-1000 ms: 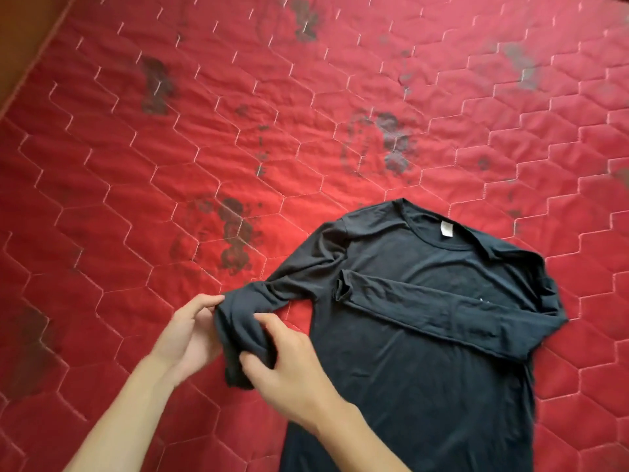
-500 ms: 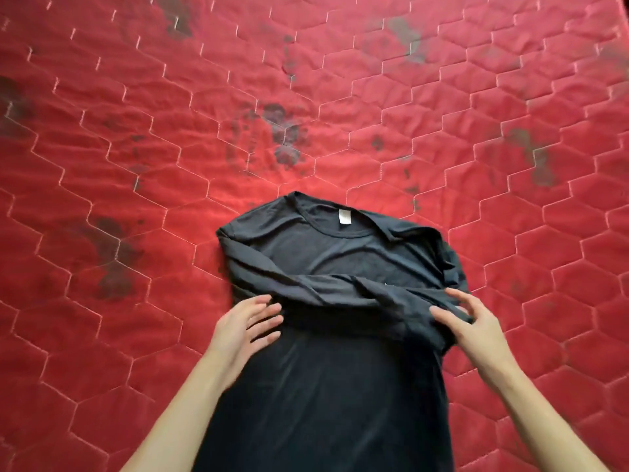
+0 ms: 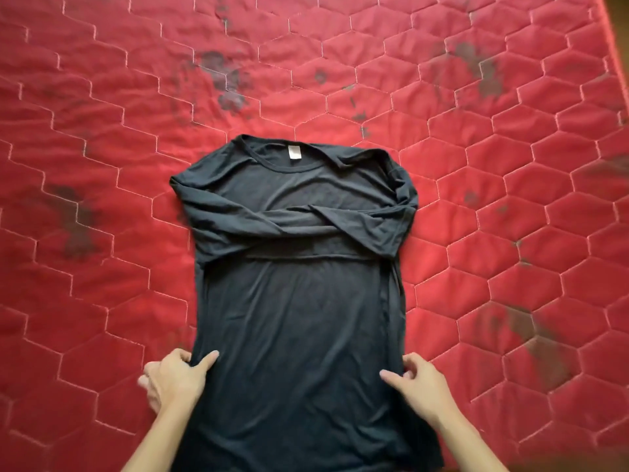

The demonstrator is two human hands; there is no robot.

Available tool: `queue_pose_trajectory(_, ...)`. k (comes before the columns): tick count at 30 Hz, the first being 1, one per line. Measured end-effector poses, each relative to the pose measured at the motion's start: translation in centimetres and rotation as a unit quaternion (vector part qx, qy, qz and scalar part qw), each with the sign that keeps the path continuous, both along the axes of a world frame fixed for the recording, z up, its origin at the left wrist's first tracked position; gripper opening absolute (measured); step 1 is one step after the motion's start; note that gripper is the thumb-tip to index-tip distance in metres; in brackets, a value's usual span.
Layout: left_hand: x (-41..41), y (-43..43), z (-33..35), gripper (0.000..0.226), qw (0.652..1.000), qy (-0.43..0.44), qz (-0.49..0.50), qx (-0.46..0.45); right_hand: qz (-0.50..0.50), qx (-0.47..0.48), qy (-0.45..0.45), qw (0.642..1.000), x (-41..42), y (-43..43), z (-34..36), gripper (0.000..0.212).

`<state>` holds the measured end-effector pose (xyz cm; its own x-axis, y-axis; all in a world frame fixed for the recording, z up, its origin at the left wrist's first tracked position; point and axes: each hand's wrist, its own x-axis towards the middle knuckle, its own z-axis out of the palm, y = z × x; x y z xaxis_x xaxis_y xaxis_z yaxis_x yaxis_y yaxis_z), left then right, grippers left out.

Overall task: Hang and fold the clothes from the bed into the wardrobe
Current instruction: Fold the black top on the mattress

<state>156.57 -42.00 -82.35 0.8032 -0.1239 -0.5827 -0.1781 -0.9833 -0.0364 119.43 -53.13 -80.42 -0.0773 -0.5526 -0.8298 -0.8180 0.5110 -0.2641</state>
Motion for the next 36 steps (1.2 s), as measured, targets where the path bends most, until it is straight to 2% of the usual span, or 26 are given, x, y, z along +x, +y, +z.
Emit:
queue_pose_trajectory(2, -0.4, 1.6, -0.2, 0.036, 0.999, 0.038, -0.019, -0.006, 0.01, -0.02, 0.014, 1.0, -0.6, 2.8, 0.3, 0.023)
queue_pose_trajectory(6, -0.7, 4.3, 0.6, 0.025, 0.989, 0.113, -0.042, -0.087, -0.074, -0.105, 0.01, 0.992, -1.2, 6.7, 1.1, 0.012)
queue_pose_trajectory(8, -0.2, 5.0, 1.2, 0.023, 0.98, 0.13, -0.05, -0.143, -0.114, -0.146, -0.008, 0.983, -1.3, 7.9, 1.3, 0.02)
queue_pose_trajectory(9, 0.2, 5.2, 1.4, 0.023, 0.975, 0.143, -0.034, -0.168, -0.132, -0.168, -0.012, 0.977, -1.4, 8.5, 1.4, 0.025)
queue_pose_trajectory(11, 0.9, 5.9, 1.7, 0.024, 0.962, 0.181, 0.028, -0.203, -0.168, -0.192, -0.026, 0.966, -1.2, 9.1, 1.8, 0.017)
queue_pose_trajectory(12, 1.6, 6.4, 1.4, 0.027, 0.951, 0.219, 0.07, -0.207, -0.182, -0.189, -0.041, 0.964, -1.1, 9.4, 1.8, 0.012)
queue_pose_trajectory(14, 2.1, 7.6, 1.2, 0.038, 0.918, 0.318, 0.155, -0.179, -0.197, -0.144, -0.07, 0.967, -1.0, 10.0, 2.0, 0.03)
queue_pose_trajectory(15, 2.0, 8.3, 1.5, 0.039, 0.904, 0.367, 0.155, -0.155, -0.19, -0.11, -0.08, 0.972, -1.0, 10.3, 2.2, 0.033)
queue_pose_trajectory(17, 1.7, 10.1, 1.8, 0.034, 0.9, 0.417, 0.072, -0.107, -0.155, -0.043, -0.107, 0.981, -0.9, 10.9, 2.9, 0.024)
queue_pose_trajectory(19, 1.3, 12.0, 1.4, 0.032, 0.9, 0.431, -0.015, -0.061, -0.132, 0.008, -0.126, 0.983, -1.1, 11.6, 3.2, 0.016)
queue_pose_trajectory(21, 0.7, 13.1, 1.6, 0.037, 0.894, 0.443, -0.046, -0.042, -0.127, 0.005, -0.129, 0.983, -1.5, 12.1, 3.6, 0.015)
queue_pose_trajectory(23, 0.8, 13.3, 1.8, 0.043, 0.903, 0.425, -0.02, -0.06, -0.173, -0.041, -0.125, 0.976, -2.1, 12.4, 4.0, 0.015)
queue_pose_trajectory(26, 2.1, 11.9, 3.6, 0.029, 0.904, 0.413, 0.058, -0.097, -0.276, -0.089, -0.144, 0.946, -2.3, 11.7, 6.0, 0.015)
queue_pose_trajectory(30, 4.5, 7.4, 7.5, 0.02, 0.865, 0.448, 0.126, -0.188, -0.333, -0.123, -0.198, 0.914, -1.6, 8.0, 8.5, 0.015)
queue_pose_trajectory(33, 6.2, 2.3, 10.5, 0.009, 0.83, 0.442, 0.17, -0.293, -0.397, -0.12, -0.262, 0.871, -0.1, 3.2, 9.2, 0.021)
queue_pose_trajectory(36, 8.2, -3.2, 12.1, 0.01, 0.801, 0.419, 0.223, -0.364, -0.414, -0.115, -0.31, 0.848, 2.3, -3.3, 9.4, 0.022)
